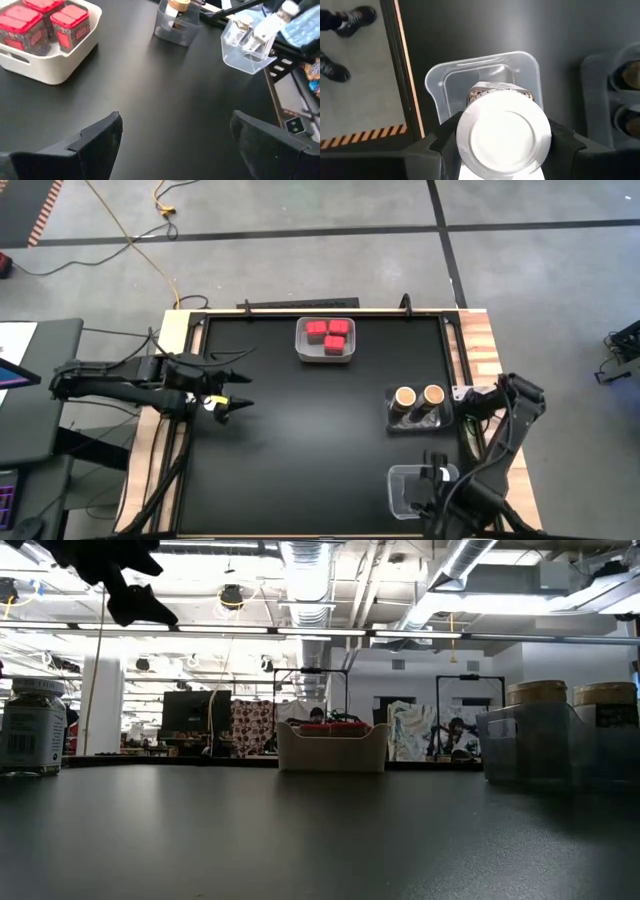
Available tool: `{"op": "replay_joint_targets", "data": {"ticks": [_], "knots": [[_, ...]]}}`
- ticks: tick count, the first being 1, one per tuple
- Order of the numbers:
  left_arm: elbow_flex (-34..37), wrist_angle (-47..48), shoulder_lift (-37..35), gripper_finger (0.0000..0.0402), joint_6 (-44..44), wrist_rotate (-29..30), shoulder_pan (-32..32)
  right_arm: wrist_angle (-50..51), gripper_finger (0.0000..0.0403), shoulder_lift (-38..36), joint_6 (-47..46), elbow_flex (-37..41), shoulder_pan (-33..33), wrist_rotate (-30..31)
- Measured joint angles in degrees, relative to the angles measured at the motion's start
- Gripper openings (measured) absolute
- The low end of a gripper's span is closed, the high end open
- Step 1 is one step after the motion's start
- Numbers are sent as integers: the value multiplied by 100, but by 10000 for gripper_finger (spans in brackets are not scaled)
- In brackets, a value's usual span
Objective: Sort spices by type
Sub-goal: Put the right white seasoning bottle into the transparent bin
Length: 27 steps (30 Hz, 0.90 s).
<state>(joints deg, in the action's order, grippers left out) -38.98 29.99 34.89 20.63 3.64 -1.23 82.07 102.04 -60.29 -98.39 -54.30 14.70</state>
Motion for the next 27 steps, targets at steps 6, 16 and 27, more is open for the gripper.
{"op": "replay_joint_targets", "data": {"ticks": [6, 16, 27], "knots": [[0, -29, 0, 355, 366, 1, -12, -896, 223, -20, 216, 653, -137, -263], [0, -130, 0, 355, 397, 0, -12, -1693, 223, -735, 182, 1914, -99, -281], [0, -130, 0, 355, 406, 0, -12, -2866, 223, -1364, 780, 3071, 54, -318]]}}
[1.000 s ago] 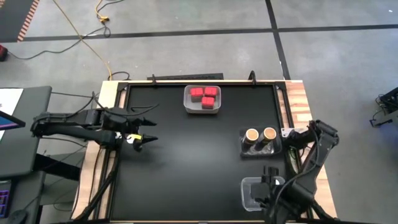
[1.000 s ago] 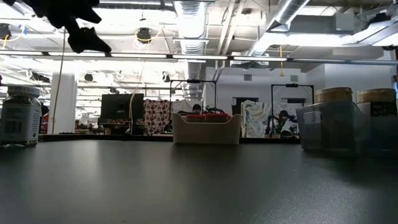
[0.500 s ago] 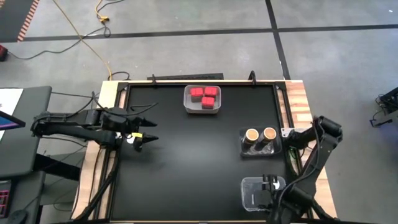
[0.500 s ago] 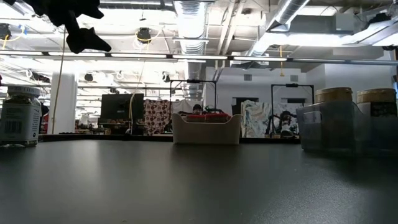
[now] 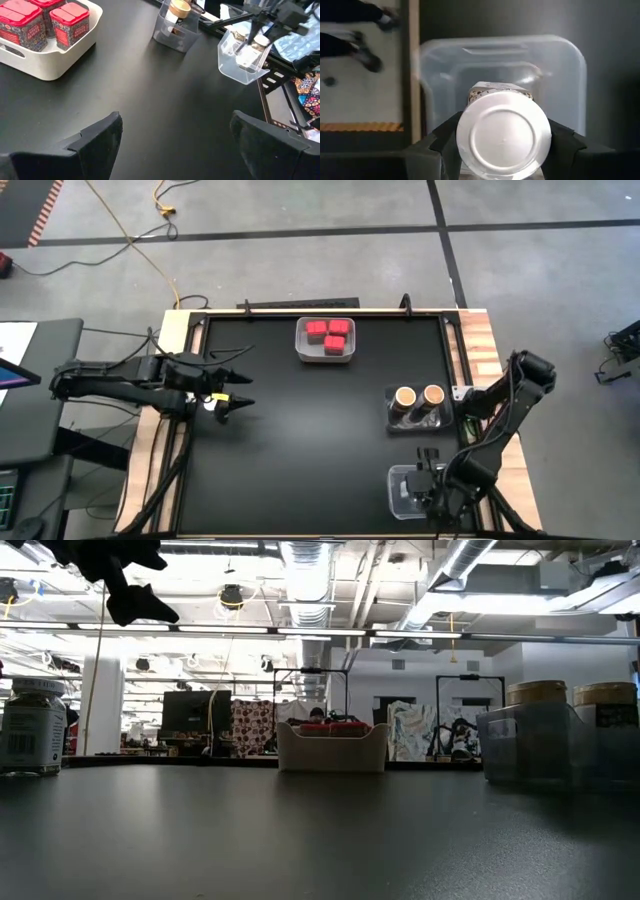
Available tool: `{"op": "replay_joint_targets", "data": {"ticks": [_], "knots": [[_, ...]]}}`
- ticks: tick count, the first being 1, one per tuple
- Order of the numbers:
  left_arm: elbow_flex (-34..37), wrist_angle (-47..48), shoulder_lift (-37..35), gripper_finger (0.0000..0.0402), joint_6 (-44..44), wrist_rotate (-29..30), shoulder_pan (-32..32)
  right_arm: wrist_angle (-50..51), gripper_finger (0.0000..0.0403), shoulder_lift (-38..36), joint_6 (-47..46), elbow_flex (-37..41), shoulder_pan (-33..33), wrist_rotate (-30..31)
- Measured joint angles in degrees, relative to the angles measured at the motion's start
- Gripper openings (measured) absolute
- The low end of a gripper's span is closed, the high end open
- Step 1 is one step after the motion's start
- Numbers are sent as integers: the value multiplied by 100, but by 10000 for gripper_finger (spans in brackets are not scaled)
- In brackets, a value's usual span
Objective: Sort spices by type
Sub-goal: Put the right white seasoning bottle into the transparent bin
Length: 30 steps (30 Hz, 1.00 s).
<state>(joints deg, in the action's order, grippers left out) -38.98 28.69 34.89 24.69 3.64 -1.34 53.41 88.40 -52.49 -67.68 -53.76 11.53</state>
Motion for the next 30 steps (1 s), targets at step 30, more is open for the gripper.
{"op": "replay_joint_targets", "data": {"ticks": [30], "knots": [[0, 9, -2, 355, -9, 97, 0, -597, 243, -290, 603, 702, 291, -420]]}}
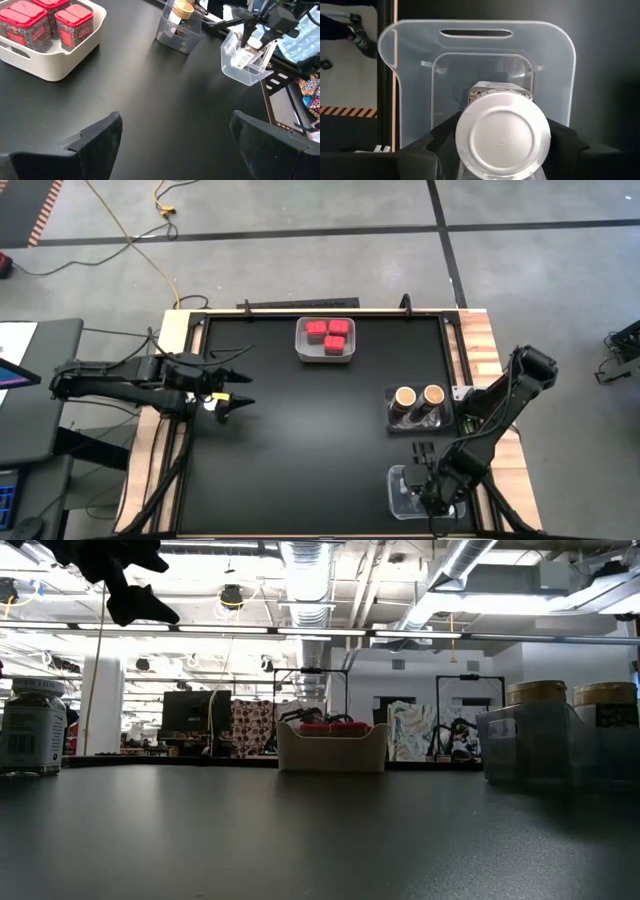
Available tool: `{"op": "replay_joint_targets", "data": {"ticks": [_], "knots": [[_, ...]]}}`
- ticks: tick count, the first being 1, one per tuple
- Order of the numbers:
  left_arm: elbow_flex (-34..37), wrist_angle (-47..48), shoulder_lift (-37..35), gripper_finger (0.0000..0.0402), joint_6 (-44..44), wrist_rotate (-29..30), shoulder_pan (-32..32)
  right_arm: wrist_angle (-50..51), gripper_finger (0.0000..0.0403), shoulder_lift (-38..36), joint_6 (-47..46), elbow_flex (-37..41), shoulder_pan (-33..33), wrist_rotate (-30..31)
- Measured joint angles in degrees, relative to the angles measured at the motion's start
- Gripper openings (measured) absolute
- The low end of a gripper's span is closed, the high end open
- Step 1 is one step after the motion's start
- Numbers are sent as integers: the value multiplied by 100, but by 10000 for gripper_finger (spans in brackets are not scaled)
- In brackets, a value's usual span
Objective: Sort spices by type
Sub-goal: Put the right white seasoning bottle into the transparent bin
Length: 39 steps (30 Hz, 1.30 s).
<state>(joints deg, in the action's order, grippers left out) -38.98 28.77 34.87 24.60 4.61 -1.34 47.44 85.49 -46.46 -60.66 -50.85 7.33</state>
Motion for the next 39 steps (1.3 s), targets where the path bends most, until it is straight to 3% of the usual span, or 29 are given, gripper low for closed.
{"op": "replay_joint_targets", "data": {"ticks": [14, 21, 39], "knots": [[0, 0, 0, 355, 9, 98, 0, 4, 248, 4, 26, -2, 0, 2], [0, -2, 1, 355, 9, 97, 0, 27, 248, 4, 581, -2, 0, 2], [0, -2, 0, 355, 9, 91, 0, 318, 250, 4, 146, -4, 118, 9]]}}
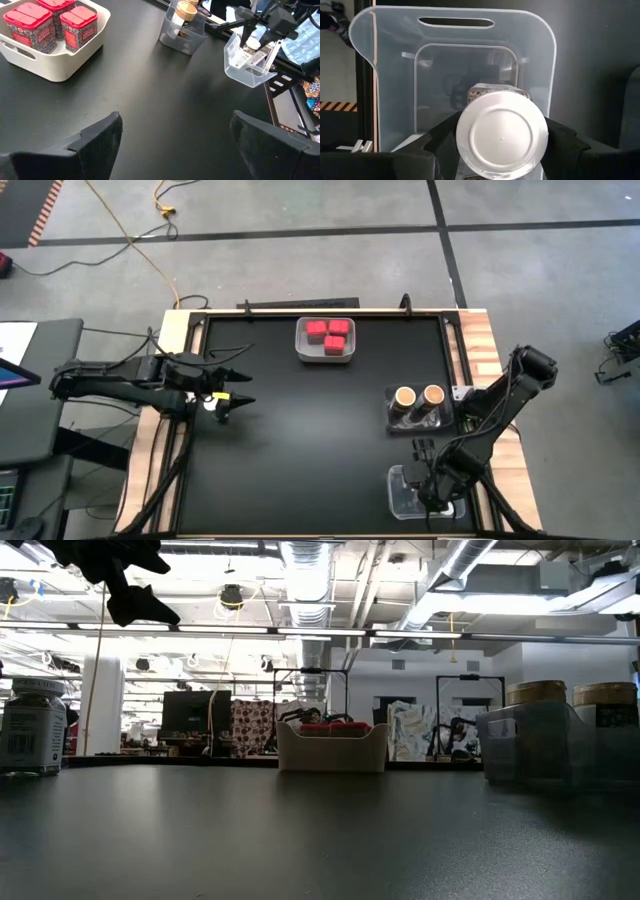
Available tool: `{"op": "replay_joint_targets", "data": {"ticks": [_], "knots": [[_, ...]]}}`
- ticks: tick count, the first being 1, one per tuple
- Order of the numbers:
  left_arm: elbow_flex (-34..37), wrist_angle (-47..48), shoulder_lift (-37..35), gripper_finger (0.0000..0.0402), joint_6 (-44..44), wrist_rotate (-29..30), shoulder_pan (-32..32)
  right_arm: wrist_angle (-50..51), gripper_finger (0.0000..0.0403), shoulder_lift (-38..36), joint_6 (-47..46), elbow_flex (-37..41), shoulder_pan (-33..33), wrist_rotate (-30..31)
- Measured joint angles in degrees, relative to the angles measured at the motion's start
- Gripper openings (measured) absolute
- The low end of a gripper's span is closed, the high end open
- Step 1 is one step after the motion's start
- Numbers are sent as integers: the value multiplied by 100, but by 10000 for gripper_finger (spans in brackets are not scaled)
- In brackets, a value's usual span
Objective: Sort spices by type
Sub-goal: Put the right white seasoning bottle into the transparent bin, then put the white seasoning bottle into the transparent bin
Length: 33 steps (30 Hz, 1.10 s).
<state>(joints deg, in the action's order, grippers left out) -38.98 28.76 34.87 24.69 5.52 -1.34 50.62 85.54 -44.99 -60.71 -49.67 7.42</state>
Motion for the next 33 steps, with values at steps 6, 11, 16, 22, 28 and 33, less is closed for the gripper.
{"op": "replay_joint_targets", "data": {"ticks": [6, 11, 16, 22, 28, 33], "knots": [[0, 0, 1, 355, 0, -7, 0, -27, 250, 0, -16, 0, 0, 0], [0, -1, 1, 355, 5, -13, 0, -34, 256, 0, -152, -2, 26, 4], [0, -1, 0, 355, 15, -13, 0, -39, 285, 0, -155, -9, 33, 15], [0, -1, 0, 355, 65, -13, 0, -10, 329, 0, -152, -89, 33, 15], [0, 1, 1, 355, -2, -9, 2, 305, 363, -7, 36, -457, 33, 13], [0, 2, 2, 355, -39, 205, 2, 1482, 372, -11, 36, -956, 33, 11]]}}
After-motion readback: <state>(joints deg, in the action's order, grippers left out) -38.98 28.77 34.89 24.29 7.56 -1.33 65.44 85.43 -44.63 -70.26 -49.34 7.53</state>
